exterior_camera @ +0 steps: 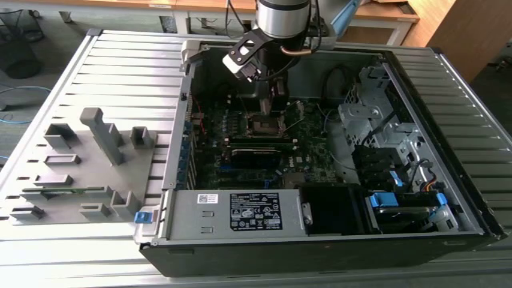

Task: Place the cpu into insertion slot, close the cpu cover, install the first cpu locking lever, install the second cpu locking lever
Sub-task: 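Place the cpu into insertion slot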

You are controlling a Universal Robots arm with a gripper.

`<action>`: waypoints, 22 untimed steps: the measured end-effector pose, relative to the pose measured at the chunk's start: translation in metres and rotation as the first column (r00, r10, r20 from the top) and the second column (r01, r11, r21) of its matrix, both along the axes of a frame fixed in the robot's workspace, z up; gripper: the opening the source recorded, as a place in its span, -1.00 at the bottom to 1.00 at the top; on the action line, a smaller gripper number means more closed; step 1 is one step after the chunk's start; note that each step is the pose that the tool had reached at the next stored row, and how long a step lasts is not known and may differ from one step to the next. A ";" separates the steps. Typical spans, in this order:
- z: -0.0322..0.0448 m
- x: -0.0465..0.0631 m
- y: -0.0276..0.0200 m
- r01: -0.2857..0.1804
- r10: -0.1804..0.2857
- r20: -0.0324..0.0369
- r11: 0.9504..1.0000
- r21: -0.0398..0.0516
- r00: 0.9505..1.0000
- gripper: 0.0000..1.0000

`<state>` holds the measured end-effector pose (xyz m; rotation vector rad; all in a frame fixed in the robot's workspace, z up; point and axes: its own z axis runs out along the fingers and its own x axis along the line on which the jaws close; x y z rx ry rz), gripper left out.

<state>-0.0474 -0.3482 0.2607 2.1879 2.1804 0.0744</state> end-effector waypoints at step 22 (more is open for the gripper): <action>-0.0201 -0.003 0.0001 0.000 0.000 0.000 1.000 0.000 1.000 0.08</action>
